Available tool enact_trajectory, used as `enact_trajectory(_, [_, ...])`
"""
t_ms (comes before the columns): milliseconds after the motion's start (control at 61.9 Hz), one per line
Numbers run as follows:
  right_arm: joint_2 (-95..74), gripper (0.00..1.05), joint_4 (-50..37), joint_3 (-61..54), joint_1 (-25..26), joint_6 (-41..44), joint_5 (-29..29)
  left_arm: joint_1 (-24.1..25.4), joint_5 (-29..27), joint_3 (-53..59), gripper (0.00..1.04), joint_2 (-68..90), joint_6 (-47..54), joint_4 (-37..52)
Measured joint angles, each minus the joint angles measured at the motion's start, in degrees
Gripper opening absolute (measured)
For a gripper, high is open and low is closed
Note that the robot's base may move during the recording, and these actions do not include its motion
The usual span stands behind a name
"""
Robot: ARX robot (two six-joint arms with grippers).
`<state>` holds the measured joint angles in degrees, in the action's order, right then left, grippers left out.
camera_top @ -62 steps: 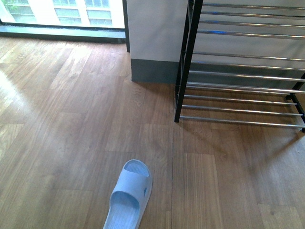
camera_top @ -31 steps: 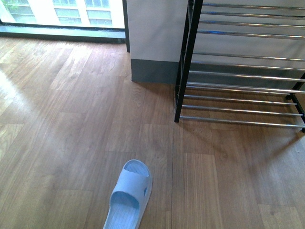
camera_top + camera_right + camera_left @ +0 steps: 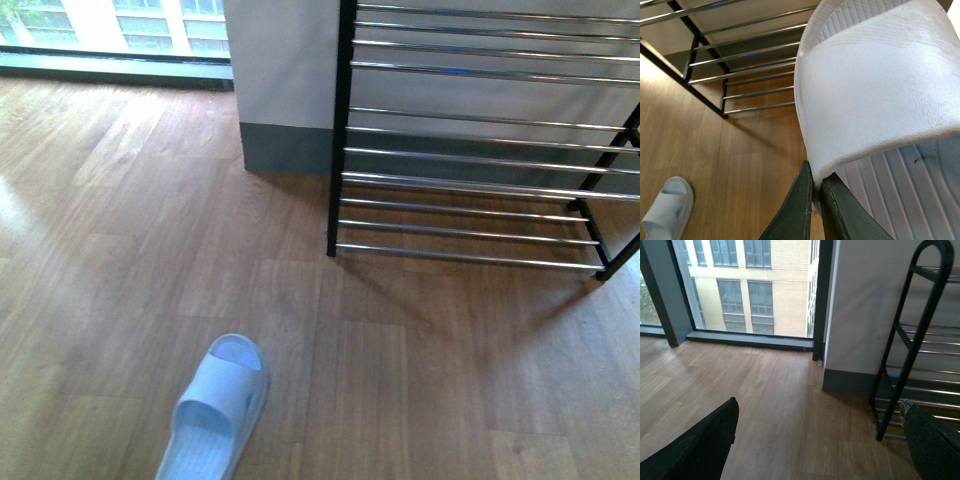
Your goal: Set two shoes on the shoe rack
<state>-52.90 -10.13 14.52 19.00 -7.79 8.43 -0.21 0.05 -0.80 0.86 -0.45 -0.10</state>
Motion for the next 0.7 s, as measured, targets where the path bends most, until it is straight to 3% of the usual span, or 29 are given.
enact_trajectory(307, [0.0,0.02,0.1,0.0,0.2,0.0,-0.1,0.0,0.0,0.0,0.95,0.0,0.0,0.0])
enact_trajectory(340, [0.0,0.02,0.1,0.0,0.2,0.0,0.0,-1.0,-4.1,-0.6,0.95,1.2,-1.1,-2.2])
enact_trajectory(372, [0.0,0.02,0.1,0.0,0.2,0.0,0.0,-5.4,-13.8,-3.5,0.95,6.6,-3.7,-8.4])
enact_trajectory(404, [0.0,0.02,0.1,0.0,0.2,0.0,0.0,-8.7,-20.1,-5.3,0.95,13.3,-5.7,-8.9])
enact_trajectory(485, [0.0,0.02,0.1,0.0,0.2,0.0,0.0,-13.6,-23.6,-7.5,0.95,28.2,-8.1,-2.4])
enact_trajectory(695, [0.0,0.02,0.1,0.0,0.2,0.0,0.0,-17.2,-18.9,-17.7,0.95,71.6,-12.6,18.6])
